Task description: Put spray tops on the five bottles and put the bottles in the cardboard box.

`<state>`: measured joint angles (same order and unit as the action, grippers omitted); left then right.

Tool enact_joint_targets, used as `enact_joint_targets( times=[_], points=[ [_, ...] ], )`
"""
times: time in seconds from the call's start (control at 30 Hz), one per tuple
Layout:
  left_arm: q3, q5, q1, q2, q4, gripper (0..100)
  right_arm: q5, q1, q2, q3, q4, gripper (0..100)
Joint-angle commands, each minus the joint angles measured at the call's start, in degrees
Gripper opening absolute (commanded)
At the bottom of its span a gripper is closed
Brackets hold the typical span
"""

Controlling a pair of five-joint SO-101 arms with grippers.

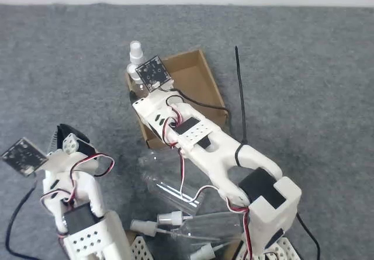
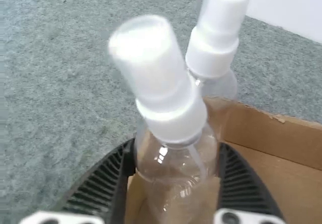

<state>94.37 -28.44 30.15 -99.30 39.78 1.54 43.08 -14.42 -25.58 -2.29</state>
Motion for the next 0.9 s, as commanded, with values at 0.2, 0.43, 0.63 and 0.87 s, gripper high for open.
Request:
enact_joint_targets(
  times=[0.2, 0.43, 0.63, 0.87],
  points=[
    [-0.8, 0.4, 0.2, -1.2, -1.9, 1, 0.1, 0.1, 1.4, 2.7, 2.3, 23.6],
    [-0.8, 0.4, 0.2, -1.2, -1.9, 1, -1.7, 0.7, 1.5, 2.5, 2.4, 23.6],
    [-0.8, 0.4, 0.3, -1.2, -1.9, 1, -4.7, 2.2, 2.8, 0.7, 2.5, 23.6],
    [-0.8, 0.4, 0.3, -1.2, -1.8, 1, -4.8, 2.0, 10.9, -5.4, 2.5, 23.6]
  ],
)
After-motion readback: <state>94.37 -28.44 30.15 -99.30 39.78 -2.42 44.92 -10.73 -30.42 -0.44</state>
